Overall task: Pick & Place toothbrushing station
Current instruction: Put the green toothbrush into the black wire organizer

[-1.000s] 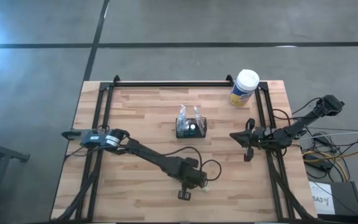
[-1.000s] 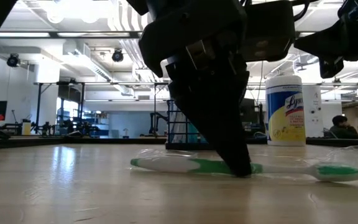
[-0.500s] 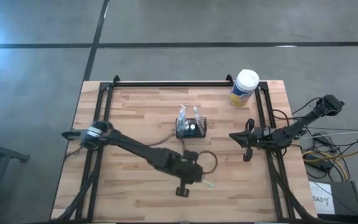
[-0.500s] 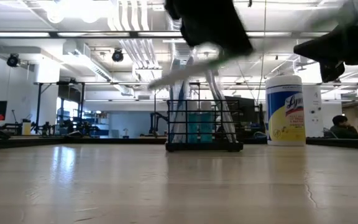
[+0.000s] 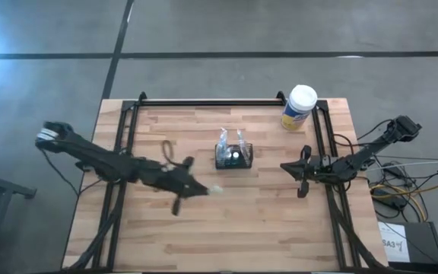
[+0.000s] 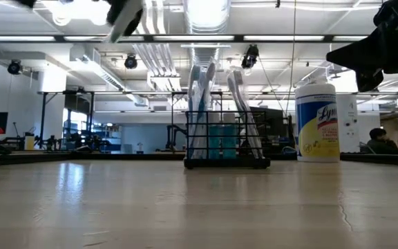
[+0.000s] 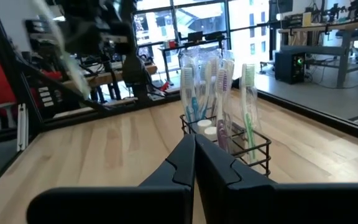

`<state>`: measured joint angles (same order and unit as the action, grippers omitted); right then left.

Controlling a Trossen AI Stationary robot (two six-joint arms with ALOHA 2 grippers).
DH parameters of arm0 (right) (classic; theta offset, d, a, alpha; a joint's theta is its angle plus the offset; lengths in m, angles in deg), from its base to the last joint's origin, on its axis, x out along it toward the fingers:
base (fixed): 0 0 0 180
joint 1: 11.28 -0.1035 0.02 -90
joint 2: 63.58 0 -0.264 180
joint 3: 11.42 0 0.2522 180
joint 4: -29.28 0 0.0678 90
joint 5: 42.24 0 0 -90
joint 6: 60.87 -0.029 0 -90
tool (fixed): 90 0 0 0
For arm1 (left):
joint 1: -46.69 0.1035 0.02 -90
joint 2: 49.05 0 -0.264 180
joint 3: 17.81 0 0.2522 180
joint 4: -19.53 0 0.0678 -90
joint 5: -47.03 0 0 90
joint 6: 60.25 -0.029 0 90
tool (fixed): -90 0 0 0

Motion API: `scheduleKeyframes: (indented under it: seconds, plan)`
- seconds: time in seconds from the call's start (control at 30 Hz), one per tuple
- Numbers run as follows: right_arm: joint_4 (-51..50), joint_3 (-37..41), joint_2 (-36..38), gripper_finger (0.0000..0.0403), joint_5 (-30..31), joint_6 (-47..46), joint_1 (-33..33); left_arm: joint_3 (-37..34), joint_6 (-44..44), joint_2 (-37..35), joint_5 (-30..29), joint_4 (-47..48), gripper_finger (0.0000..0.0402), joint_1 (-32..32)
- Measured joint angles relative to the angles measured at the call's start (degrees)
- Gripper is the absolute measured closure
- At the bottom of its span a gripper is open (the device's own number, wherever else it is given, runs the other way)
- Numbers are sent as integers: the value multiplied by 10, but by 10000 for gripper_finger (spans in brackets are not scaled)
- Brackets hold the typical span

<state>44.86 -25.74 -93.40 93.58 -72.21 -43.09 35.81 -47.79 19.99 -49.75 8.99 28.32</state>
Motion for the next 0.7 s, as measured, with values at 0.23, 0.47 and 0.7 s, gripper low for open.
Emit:
scheduleKeyframes:
  seconds: [0.23, 0.47, 0.7]
  plan:
    - [0, 0, 0, 394, 0, 5, 0, -192, 12, -90, -14, -196, 387, -10]
    - [0, 0, 0, 394, 0, 4, 0, -270, -9, -102, -17, -295, 387, -10]
    - [-5, 0, 0, 394, -2, 4, 0, -305, -15, -106, -17, -346, 387, -10]
